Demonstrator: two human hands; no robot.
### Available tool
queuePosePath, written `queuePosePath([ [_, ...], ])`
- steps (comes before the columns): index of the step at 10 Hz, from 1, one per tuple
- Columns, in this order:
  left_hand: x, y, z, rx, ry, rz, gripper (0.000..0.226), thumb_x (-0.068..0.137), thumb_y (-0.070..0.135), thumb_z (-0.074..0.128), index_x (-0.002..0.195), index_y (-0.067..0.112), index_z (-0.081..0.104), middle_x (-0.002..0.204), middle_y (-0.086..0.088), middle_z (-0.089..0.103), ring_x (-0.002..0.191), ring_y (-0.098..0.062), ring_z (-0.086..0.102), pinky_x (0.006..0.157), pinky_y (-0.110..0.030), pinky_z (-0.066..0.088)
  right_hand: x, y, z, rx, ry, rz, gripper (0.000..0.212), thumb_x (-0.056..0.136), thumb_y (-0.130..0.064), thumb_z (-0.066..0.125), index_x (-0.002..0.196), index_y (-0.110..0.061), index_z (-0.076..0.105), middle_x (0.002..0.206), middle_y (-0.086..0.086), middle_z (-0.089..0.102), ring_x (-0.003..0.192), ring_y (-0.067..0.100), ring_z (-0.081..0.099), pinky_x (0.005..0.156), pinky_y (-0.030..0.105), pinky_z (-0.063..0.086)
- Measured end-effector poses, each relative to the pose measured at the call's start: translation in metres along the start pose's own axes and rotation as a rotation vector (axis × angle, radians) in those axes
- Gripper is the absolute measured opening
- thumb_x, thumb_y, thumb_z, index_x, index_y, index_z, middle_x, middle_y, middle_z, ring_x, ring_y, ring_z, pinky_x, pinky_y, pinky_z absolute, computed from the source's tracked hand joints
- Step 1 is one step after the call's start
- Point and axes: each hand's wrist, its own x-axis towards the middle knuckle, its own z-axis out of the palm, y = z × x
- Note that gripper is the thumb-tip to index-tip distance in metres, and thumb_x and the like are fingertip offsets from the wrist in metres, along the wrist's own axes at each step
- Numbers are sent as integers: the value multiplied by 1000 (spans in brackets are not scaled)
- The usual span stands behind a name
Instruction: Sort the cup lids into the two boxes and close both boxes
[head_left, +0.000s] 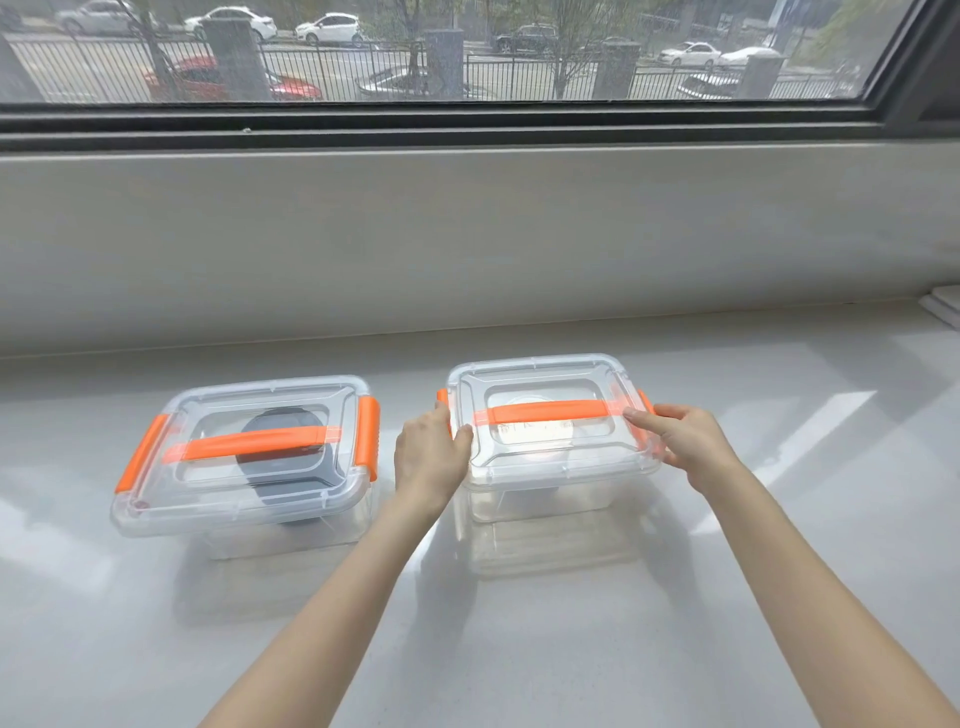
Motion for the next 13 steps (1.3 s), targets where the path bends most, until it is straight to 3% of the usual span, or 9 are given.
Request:
queuePosePath([
  [2,1,3,3,246,-2,76,47,93,15,32,139,8,36,106,-17,65,97,-38,59,76,-41,45,1,4,4,57,34,4,69,70,-17,79,126,8,48,117,17,62,93,23,59,61,25,47],
  [3,1,2,1,237,-9,79,45,92,16,35,135,6,43,101,-19,66,95,-39,59,76,-42,45,-3,3,6,84,57,-12,50,68,-13,79,111,6,61,85,8,66,78,21,60,67,27,49],
  [5,1,2,1,245,-13,96,41,92,17,35,129,3,47,100,-19,66,94,-38,60,76,-42,45,-14,4,21,-126,286,-269,36,72,-14,75,106,-6,66,103,16,72,94,27,67,90,43,53],
  [7,1,1,2,224,-3,94,39,92,16,35,125,1,49,97,-19,66,92,-38,60,75,-41,45,-23,7,30,-344,378,-407,27,86,-18,59,110,-11,68,95,17,73,90,32,62,78,36,48],
  [9,0,1,0,226,-5,94,40,92,15,35,128,3,47,97,-20,67,91,-38,60,73,-41,44,-22,8,37,-547,426,-484,26,91,-16,51,110,-16,68,52,10,48,60,30,41,58,31,34],
  [10,-2,3,-2,222,-15,83,37,92,17,36,121,-1,50,97,-20,66,92,-39,60,74,-41,44,-24,4,35,-651,406,-460,27,93,-17,45,106,-9,67,69,17,64,68,36,51,59,33,38],
  [11,-6,4,-10,168,-70,61,36,93,24,39,117,0,51,98,-19,67,94,-39,59,74,-41,44,-26,-4,35,-706,329,-392,28,93,-22,45,110,-3,57,101,22,68,95,40,59,73,39,44],
  [12,-3,4,-24,82,-115,52,44,92,34,45,126,6,48,118,-16,63,114,-34,54,88,-40,44,-30,-17,35,-593,241,-417,43,92,-26,48,129,-4,44,128,19,56,120,36,49,94,40,40],
  [13,4,6,-45,-48,-146,81,67,91,37,48,146,10,22,154,-7,31,142,-19,27,112,-32,26,-48,-47,31,-246,254,-565,42,91,-21,52,130,-8,46,130,14,57,119,25,52,96,30,38],
])
